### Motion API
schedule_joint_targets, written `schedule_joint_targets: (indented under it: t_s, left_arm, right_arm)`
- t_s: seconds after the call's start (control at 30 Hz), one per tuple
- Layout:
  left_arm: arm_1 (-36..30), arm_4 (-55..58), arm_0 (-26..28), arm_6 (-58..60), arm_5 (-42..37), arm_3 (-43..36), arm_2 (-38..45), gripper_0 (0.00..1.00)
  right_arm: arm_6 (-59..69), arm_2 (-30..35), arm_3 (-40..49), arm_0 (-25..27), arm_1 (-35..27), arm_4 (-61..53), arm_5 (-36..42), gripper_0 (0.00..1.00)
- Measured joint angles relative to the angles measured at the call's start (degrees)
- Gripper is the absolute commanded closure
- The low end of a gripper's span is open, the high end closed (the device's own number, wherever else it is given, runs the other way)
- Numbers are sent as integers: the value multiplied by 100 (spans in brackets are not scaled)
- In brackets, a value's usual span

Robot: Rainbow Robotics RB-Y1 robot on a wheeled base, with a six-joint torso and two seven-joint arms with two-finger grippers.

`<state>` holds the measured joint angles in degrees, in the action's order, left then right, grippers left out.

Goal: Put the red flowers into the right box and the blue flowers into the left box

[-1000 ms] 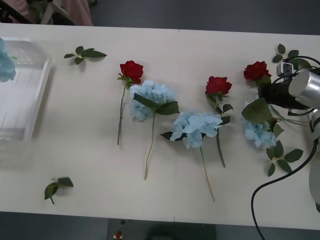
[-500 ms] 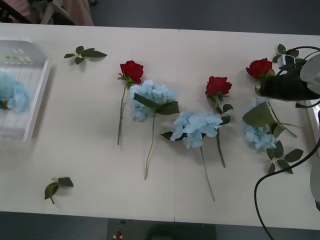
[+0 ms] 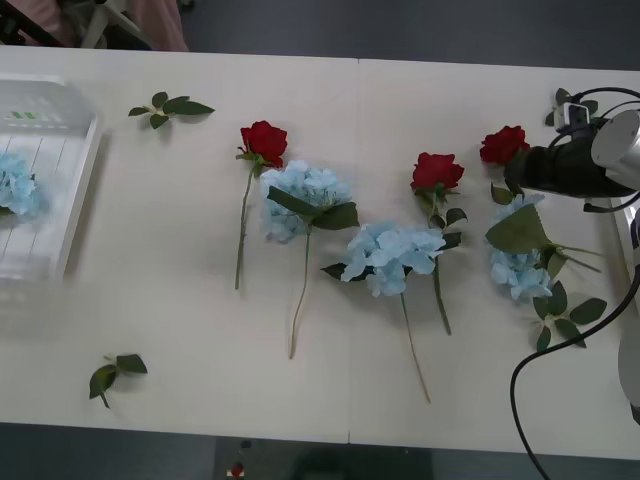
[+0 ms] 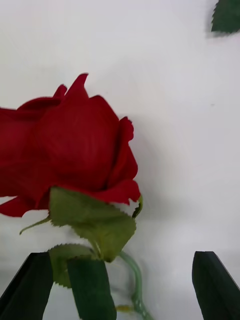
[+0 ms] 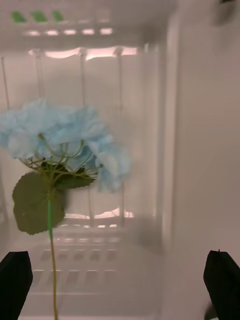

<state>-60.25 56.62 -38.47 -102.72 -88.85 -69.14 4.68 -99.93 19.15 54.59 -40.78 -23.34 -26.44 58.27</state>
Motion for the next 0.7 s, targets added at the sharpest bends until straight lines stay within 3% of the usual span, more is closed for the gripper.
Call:
schedule_joint_targets:
  t_s: [0.13,0.3,0.5,0.6,0.67,0.7]
  left_arm:
    - [16,248,264,338,-118,-1077,265,0]
    - [573,46,702,2016,248,-2199,210,0]
    - [1499,-571,931,2087,803,-2554,-153,0]
    - [1765,-893,931,2088,1173,-2554,-613,0]
    - [1919,-1165,930,2089,1383,-2554,-925,0]
    - [1999,-1306,929,2091,1471,-2554,-1070,0]
  right_arm:
    - [0,-4,-234,0,19,63,-442,20]
    - [0,-5,-494,0,111,89,-707,20]
    - [0,-48,-583,1,155,89,-814,20]
    - [0,-151,-681,1,154,90,-966,29]
    - [0,-196,-685,1,152,92,-1003,47]
    - [0,-205,-685,1,152,92,-996,51]
